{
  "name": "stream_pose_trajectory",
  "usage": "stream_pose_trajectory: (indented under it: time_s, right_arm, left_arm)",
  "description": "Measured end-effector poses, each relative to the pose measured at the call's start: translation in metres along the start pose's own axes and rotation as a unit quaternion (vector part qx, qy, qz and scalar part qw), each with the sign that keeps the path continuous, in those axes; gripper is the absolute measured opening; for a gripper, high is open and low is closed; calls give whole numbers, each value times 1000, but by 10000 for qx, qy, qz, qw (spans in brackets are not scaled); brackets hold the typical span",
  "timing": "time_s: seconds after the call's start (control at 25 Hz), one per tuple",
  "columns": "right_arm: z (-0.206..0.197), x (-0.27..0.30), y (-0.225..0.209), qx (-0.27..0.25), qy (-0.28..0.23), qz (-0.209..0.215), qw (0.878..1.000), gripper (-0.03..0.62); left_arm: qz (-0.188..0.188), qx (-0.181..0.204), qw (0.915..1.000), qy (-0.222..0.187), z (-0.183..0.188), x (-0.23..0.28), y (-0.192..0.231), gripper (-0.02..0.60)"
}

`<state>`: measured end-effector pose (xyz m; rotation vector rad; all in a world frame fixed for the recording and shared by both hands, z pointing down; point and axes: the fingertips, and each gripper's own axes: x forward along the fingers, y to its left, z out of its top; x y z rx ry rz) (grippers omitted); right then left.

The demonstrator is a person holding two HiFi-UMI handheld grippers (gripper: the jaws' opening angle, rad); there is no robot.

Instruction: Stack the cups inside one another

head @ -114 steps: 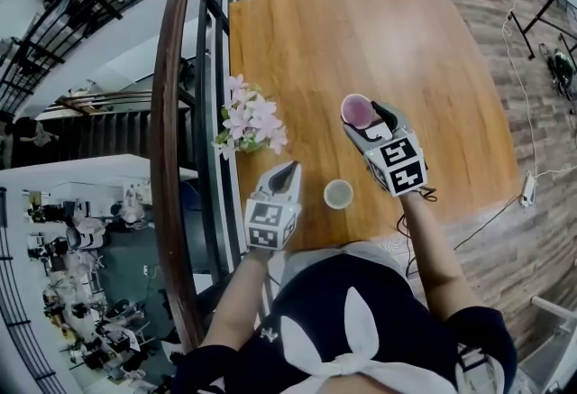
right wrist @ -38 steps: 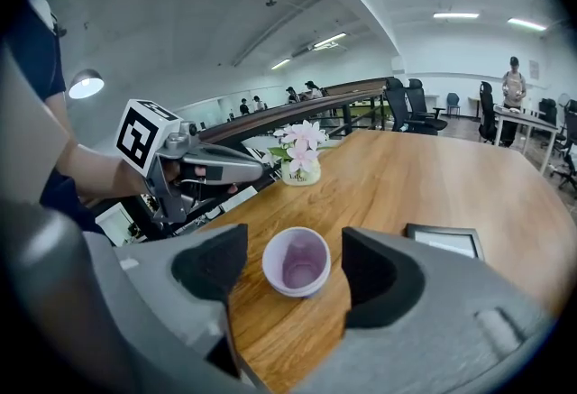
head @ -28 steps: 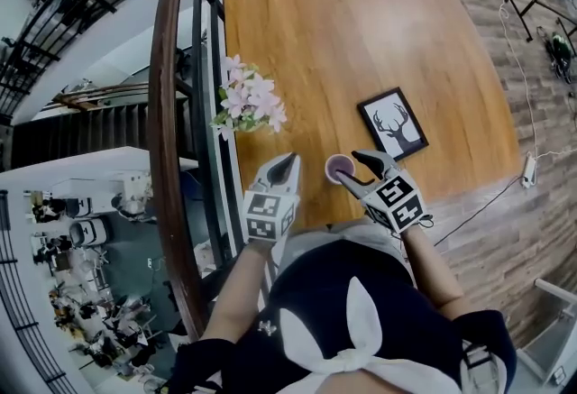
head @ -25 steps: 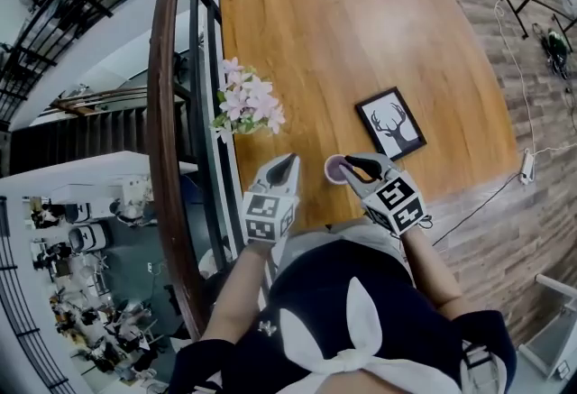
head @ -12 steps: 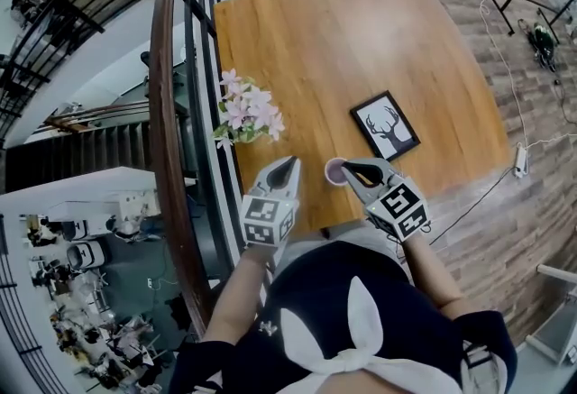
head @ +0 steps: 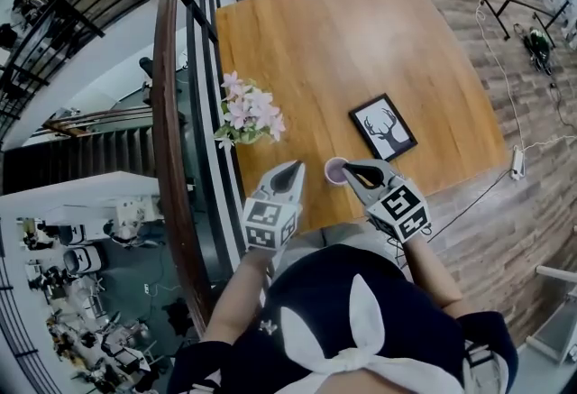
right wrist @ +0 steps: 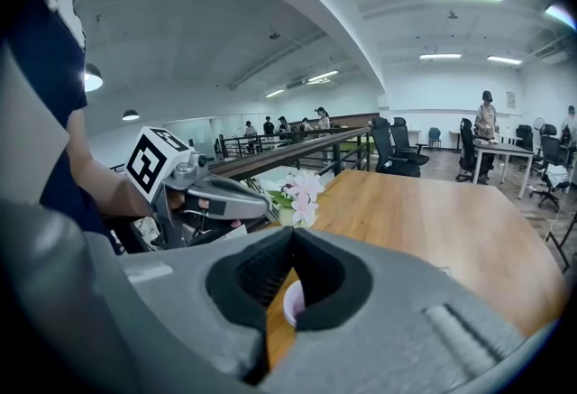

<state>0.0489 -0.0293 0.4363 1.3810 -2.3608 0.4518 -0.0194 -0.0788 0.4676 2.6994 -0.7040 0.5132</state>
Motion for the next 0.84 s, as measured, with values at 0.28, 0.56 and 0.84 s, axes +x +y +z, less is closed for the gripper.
stream_pose_trajectory:
  time_s: [0.28, 0.56, 0.84]
  right_arm:
    - [-9, -3, 5, 64, 70, -66, 9999, -3]
    - [-14, -2, 10, 22, 195, -162, 9997, -2]
    - [-19, -3, 15, -1, 219, -260, 9994, -2]
  left_arm:
    - [-2, -109, 9999, -59, -5, -5, -7, 18]
    - [-26, -183, 9998, -59, -14, -12, -14, 18]
    - [-20, -196, 9998, -59, -20, -17, -16, 18]
